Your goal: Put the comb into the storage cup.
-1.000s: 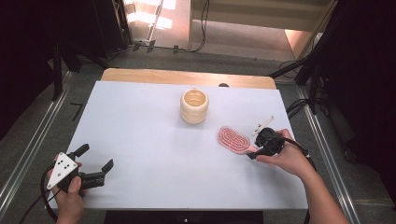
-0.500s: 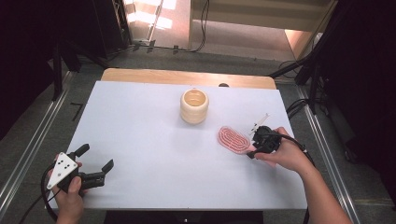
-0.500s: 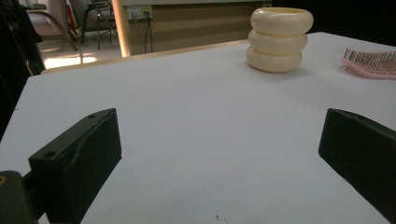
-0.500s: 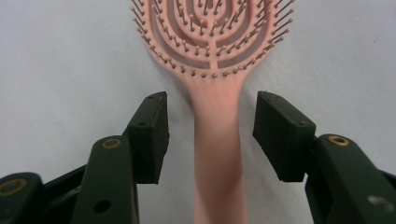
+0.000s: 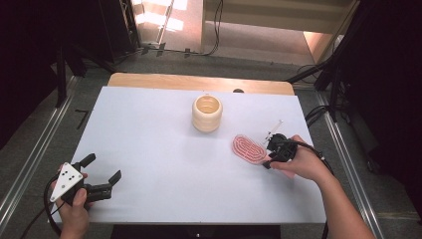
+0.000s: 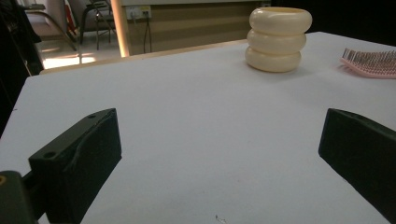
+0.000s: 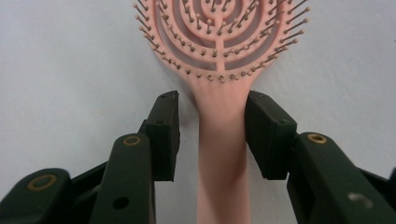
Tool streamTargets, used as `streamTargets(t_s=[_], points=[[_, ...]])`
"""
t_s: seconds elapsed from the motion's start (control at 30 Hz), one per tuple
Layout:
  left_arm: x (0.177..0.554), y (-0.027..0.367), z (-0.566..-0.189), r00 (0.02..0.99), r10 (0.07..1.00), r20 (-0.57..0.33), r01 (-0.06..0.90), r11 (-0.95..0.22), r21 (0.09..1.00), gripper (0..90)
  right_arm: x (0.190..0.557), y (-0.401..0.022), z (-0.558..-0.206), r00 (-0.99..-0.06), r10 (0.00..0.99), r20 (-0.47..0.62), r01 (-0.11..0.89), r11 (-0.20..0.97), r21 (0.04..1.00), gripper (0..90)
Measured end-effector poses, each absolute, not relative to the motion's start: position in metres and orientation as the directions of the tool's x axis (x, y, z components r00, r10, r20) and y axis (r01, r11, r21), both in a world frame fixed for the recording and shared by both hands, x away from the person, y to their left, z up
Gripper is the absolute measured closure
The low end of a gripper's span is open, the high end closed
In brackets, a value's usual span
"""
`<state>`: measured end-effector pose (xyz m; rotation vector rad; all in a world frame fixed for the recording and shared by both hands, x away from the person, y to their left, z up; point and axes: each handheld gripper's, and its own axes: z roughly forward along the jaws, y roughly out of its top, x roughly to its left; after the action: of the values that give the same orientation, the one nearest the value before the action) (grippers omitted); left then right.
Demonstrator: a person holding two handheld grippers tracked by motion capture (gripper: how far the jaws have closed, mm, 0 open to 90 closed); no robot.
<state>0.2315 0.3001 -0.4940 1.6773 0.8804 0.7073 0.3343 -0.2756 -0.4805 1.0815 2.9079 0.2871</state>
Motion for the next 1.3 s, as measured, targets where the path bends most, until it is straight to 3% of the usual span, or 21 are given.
streamTargets(t_s=[0.9,1.3], points=[[0.231,0.299,-0.494,0.552,0.833,0.029,0.203,-0.168,0.965,0.2,0.342,-0.273,-0.483,-0.754,0.655,0.038,0.654,0.745,0.130,68.0],[0.232,0.300,-0.494,0.552,0.833,0.028,0.204,-0.167,0.965,0.1,0.333,-0.284,-0.482,-0.715,0.697,0.057,0.688,0.686,0.236,68.2]])
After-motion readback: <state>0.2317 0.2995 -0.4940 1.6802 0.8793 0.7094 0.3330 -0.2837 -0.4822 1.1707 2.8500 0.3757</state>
